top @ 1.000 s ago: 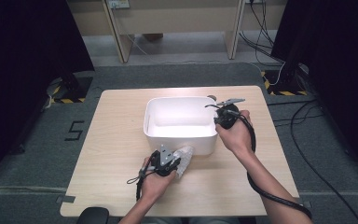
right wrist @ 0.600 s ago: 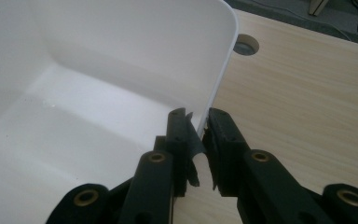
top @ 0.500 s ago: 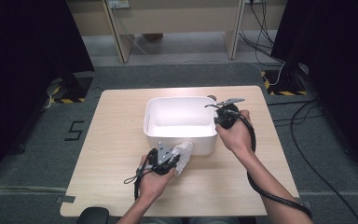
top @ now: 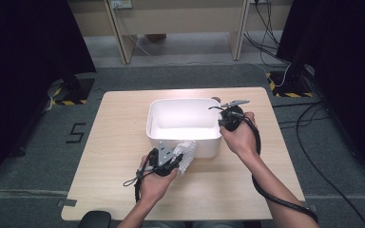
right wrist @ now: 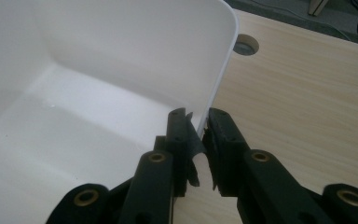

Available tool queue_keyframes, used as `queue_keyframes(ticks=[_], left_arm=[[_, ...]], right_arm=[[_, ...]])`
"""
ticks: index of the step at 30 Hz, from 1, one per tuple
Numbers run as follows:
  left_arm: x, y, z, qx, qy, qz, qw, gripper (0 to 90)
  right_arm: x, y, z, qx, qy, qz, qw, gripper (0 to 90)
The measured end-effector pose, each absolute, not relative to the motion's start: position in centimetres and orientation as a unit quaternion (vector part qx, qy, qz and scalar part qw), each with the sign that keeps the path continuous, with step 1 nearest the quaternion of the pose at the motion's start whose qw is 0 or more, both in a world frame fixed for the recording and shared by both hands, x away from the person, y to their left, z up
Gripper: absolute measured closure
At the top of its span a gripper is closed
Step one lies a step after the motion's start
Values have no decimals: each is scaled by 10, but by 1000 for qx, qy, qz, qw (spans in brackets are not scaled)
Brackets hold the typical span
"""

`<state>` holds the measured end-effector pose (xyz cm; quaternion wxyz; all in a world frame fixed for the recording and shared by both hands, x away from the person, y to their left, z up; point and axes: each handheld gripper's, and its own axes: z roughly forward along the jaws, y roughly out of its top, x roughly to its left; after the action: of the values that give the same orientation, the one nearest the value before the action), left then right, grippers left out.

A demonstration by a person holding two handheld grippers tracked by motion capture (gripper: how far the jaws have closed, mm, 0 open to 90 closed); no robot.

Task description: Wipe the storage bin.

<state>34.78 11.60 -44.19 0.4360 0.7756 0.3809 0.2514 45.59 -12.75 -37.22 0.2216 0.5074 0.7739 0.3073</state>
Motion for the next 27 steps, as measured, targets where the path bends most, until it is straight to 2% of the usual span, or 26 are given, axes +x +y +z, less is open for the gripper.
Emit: queue_keyframes(ticks=[27], left_arm=[[346, 111, -436, 772, 376, 259, 442, 754]], right_arm=[[456, -127, -372, 507, 774, 306, 223, 798]])
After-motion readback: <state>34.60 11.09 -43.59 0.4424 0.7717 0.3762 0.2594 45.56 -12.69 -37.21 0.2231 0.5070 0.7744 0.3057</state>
